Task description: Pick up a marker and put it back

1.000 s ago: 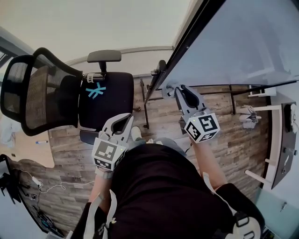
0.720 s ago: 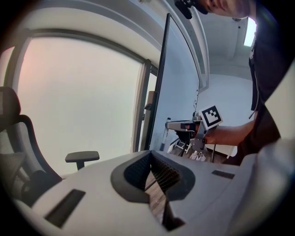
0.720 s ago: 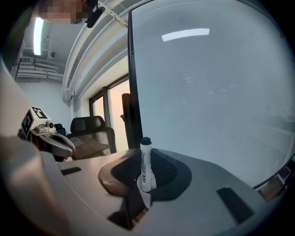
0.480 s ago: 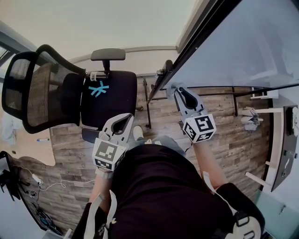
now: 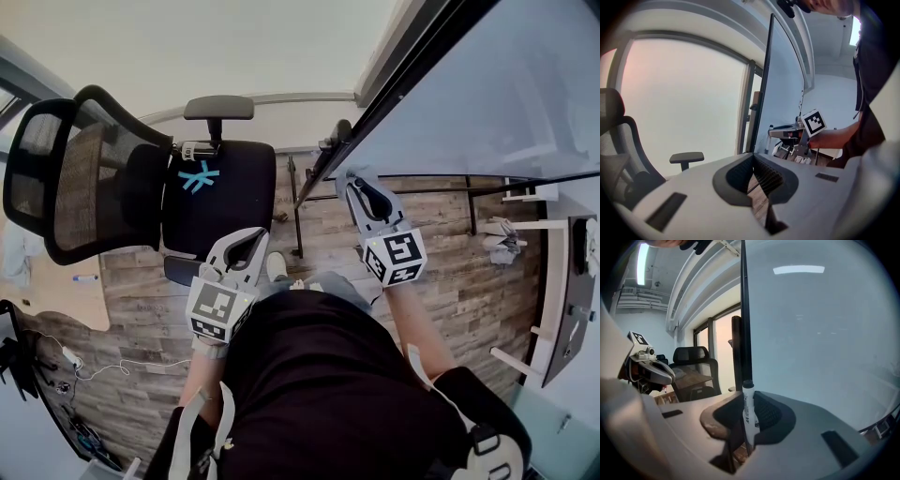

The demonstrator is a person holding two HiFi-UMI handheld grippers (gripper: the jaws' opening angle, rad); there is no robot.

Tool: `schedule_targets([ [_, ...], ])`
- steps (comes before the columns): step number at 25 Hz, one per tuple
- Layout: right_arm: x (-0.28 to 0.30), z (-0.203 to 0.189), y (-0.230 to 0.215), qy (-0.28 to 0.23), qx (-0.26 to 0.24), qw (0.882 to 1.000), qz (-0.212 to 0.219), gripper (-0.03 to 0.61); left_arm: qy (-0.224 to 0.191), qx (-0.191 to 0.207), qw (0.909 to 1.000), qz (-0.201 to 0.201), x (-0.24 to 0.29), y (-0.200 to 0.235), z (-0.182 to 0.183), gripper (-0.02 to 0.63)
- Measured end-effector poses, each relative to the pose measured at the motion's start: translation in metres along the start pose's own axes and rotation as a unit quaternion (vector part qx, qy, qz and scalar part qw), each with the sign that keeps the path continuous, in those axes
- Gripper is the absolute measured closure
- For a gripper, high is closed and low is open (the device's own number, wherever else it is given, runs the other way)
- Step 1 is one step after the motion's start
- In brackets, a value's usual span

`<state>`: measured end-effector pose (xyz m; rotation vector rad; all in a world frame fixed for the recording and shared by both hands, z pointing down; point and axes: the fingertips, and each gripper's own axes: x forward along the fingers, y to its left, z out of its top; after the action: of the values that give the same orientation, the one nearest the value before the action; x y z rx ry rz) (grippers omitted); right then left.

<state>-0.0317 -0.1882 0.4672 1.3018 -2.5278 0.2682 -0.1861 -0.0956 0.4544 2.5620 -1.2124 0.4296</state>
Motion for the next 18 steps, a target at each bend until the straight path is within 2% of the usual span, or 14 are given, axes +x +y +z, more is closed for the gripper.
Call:
schedule_targets([
  [18,0.001,0.0,0.005,-0.001,0.003,1.0,-0.007,0.489,-0.002,-0.004,1.0,0.006,-0.011,0.006,-0.006,0.604],
])
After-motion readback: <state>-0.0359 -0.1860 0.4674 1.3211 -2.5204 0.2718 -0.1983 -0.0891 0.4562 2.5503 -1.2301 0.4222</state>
